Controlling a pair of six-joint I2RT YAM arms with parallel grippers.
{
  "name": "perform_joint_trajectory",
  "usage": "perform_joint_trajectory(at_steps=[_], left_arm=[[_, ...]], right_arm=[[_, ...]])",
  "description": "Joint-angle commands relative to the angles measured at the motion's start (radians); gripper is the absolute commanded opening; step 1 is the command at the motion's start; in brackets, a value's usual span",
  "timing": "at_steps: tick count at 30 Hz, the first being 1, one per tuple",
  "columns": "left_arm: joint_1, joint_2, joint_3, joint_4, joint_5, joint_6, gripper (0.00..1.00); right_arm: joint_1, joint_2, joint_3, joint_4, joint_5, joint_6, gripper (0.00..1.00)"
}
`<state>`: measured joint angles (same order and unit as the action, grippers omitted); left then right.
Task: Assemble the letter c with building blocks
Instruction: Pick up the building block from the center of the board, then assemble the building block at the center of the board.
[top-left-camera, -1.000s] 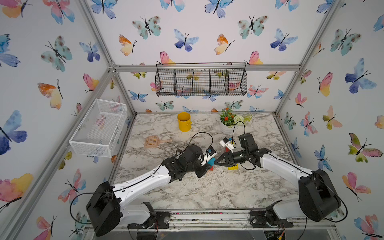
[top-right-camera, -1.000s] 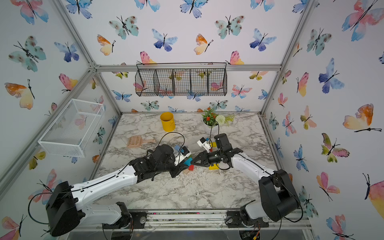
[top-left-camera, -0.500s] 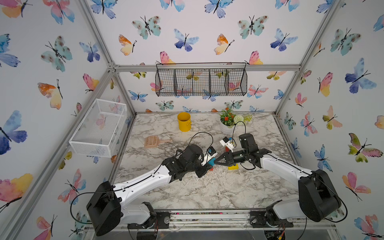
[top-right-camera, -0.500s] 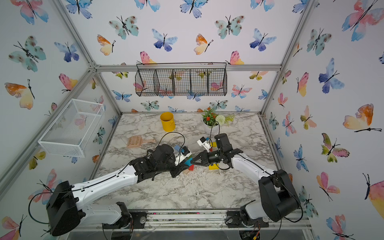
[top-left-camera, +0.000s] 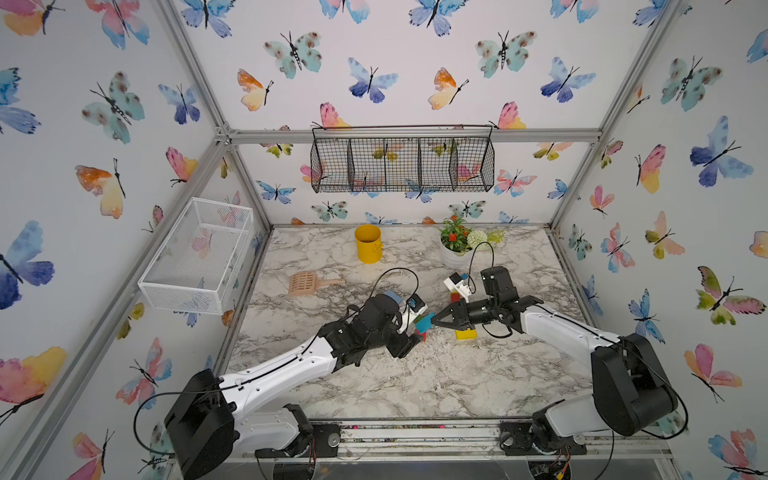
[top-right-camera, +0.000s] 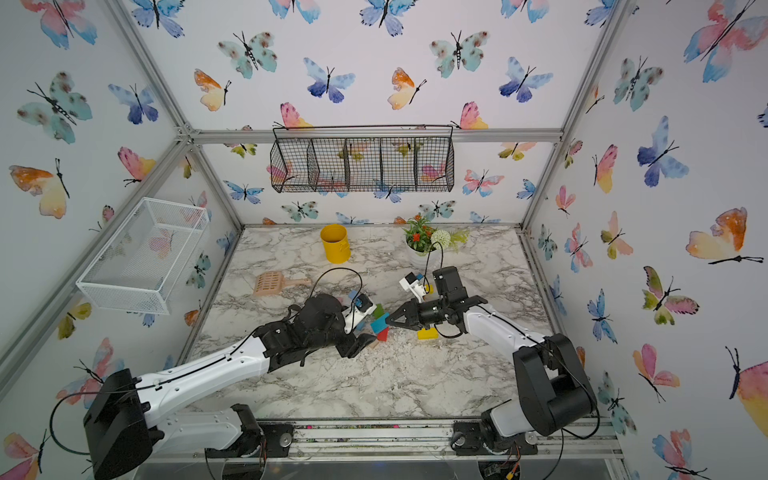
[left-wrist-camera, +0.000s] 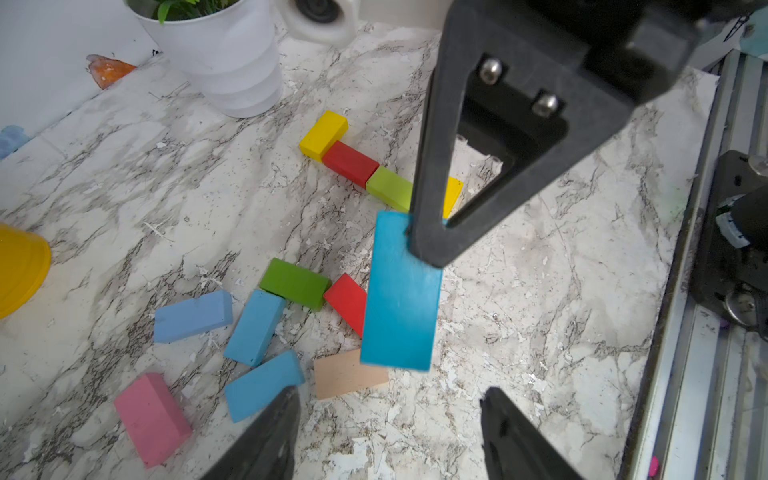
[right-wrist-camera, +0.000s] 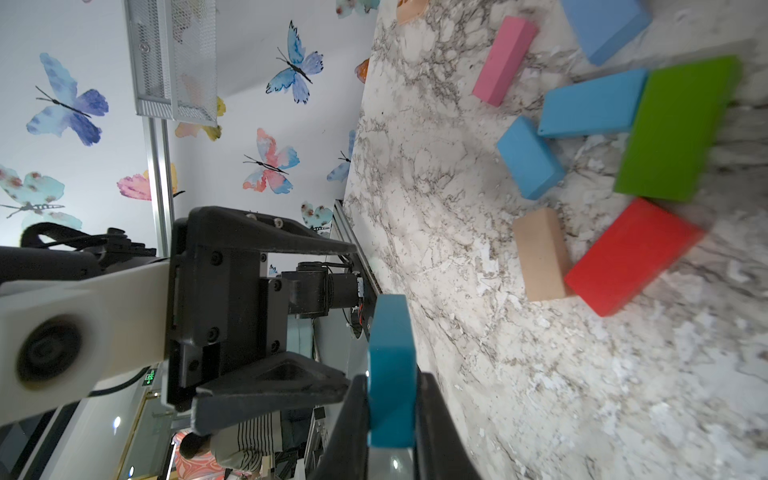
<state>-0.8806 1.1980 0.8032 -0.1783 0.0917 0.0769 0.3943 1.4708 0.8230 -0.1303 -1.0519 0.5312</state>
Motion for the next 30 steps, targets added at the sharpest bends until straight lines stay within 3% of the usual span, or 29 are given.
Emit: perform_joint_trajectory(at_steps=[1,7,16,30], left_arm=[[0.06,-0.06,-0.021,0.05,0.064,-0.07,0.71],[0.136,-0.107,-0.074,0.106,0.185,-0.134,0.72],[0.15,-0.066,-0.072,0.117,0.232,-0.131,0.68],[0.15,-0.045,-0.071,0.123,0.191,-0.151,0.67]], right_arm=[[-0.089,0.01,0.005,-0.045,0.0,-0.057,0.09],[-0.258,0.039,0.031,-0.134,0.034,-0.149,0.1],[-0.424,0.122,0.065,-0.134,0.081,-0.206,0.1],[-0.497,0.283,0.235,-0.163,0.232,-0.279,0.1]])
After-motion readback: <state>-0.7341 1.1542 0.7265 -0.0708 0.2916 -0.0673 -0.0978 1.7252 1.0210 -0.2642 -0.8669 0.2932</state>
